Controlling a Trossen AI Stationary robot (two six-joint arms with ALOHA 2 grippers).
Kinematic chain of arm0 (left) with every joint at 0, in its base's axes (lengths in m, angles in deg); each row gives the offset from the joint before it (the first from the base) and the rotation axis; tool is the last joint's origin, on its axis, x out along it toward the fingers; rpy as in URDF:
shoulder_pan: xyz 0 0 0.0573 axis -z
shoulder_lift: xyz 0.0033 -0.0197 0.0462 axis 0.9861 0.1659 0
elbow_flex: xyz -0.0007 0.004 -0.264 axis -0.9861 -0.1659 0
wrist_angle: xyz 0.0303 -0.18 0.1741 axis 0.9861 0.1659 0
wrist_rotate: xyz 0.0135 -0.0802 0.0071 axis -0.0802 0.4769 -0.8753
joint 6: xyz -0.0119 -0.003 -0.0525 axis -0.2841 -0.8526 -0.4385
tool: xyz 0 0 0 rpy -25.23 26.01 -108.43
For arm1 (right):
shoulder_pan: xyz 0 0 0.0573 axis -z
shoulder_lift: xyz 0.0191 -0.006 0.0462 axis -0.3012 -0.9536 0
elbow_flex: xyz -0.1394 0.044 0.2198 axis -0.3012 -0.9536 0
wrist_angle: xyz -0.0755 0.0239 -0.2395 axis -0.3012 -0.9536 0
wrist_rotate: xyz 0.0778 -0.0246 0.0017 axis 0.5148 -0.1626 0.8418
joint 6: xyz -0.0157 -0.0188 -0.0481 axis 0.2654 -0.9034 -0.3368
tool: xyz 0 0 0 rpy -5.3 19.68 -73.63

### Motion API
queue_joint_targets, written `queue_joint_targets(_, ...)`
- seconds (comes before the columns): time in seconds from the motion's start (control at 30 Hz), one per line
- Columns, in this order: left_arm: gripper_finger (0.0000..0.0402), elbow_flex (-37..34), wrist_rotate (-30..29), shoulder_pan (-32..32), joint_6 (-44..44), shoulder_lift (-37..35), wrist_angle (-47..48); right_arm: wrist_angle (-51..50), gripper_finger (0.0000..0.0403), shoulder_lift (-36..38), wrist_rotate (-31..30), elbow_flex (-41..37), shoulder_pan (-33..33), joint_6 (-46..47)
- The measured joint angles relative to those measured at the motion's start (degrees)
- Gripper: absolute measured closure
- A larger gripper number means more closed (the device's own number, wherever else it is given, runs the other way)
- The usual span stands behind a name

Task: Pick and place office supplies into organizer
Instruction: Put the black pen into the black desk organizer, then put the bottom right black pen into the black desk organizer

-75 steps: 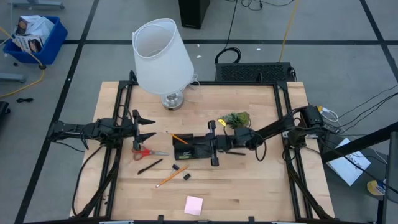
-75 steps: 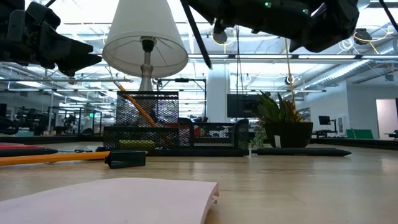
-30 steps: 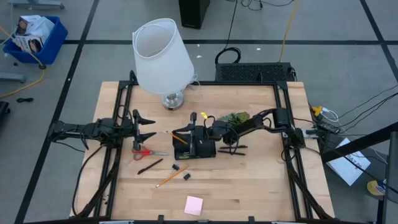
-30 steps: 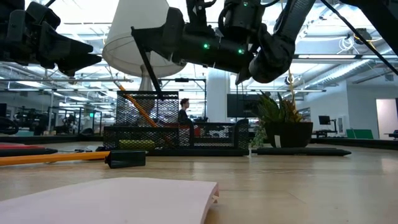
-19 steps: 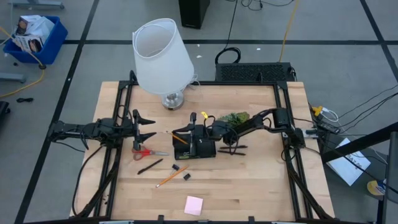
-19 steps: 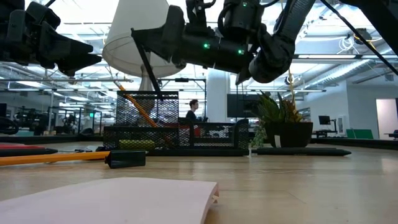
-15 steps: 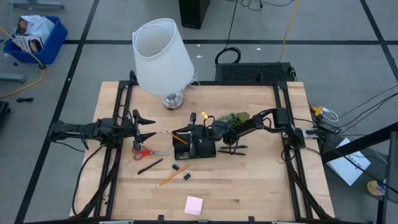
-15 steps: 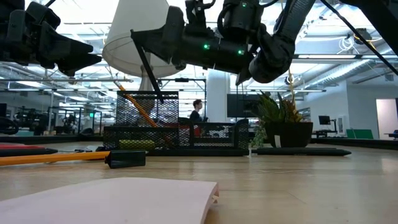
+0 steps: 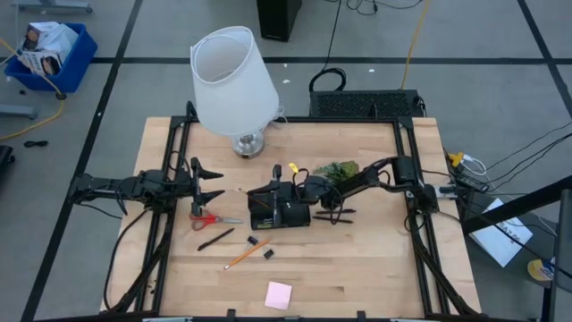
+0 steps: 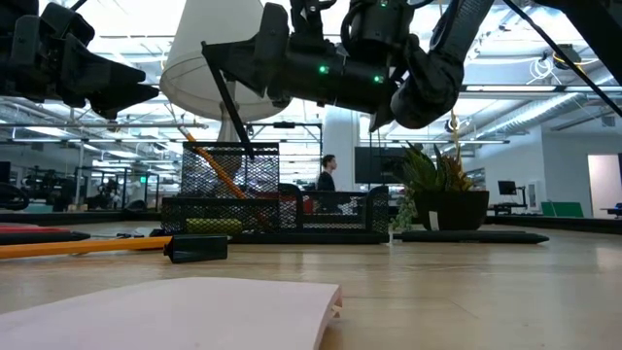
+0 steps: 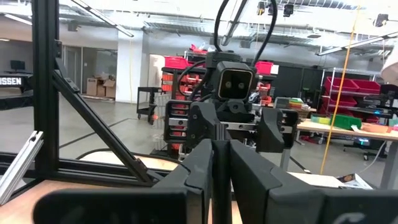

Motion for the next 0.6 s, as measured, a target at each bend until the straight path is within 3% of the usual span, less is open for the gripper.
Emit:
queue_joint_targets(0.27, 0.0146, 0.0, 0.0, 0.0, 0.0, 0.0, 0.0, 0.0, 0.0352, 0.0, 0.0, 0.0, 0.0, 1.1)
queue_joint_targets(0.6, 0.0146, 0.0, 0.0, 0.0, 0.0, 0.0, 0.0, -0.3, 0.0259, 0.0, -0.1, 0.0, 0.0, 2.3)
